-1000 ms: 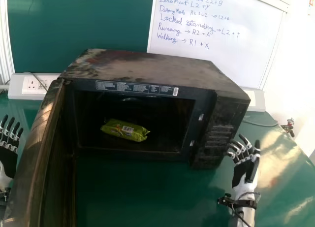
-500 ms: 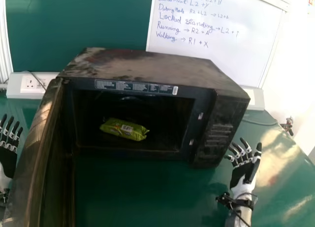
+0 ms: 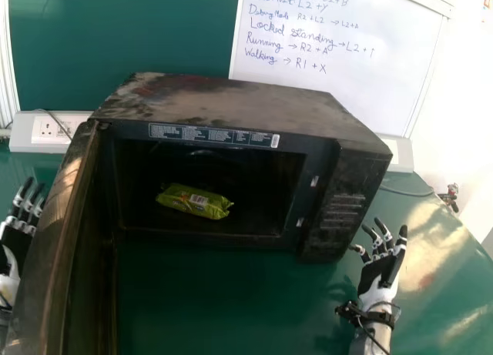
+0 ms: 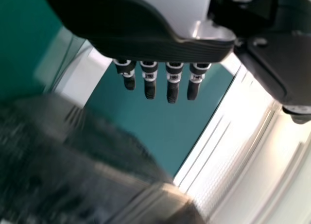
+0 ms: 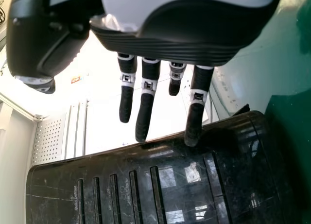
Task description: Put biscuit inside oven
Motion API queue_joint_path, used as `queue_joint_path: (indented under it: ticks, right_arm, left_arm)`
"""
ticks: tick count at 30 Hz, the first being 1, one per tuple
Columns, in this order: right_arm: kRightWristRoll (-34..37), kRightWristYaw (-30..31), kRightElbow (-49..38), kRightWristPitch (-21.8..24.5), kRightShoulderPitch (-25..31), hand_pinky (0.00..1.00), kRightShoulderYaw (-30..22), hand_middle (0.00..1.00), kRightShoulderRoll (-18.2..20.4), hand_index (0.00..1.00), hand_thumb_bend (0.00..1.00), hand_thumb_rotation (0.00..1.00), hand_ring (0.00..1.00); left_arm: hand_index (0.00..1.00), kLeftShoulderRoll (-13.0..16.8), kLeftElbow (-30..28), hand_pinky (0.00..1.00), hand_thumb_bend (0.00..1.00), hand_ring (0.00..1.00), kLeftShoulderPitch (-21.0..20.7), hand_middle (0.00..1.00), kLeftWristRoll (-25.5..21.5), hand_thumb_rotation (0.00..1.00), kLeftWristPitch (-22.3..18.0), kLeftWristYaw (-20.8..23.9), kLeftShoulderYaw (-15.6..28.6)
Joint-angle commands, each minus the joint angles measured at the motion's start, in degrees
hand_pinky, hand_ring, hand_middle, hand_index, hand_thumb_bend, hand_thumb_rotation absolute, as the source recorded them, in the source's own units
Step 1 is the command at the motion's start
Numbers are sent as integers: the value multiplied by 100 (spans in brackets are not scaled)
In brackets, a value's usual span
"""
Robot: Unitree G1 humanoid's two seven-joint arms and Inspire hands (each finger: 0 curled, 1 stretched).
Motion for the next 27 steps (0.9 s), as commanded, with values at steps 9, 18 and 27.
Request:
queue_joint_path:
  ticks: [9,18,27]
  right_arm:
    - [-110,-98,163,42,244,35,-11,55,277,72,79,100,44]
    - [-114,-62,248,18,219,35,-32,56,260,72,78,100,44]
    - [-128,-104,220,59,222,35,-36,55,263,71,78,100,44]
  left_arm:
    - [59,-271,-411,7,0,36,124,47,-108,0,184,-478,-342]
    - [56,-367,-690,11,0,35,195,45,-158,0,349,-481,-517]
    - [58,-442,-833,18,0,37,234,47,-182,0,435,-585,-676]
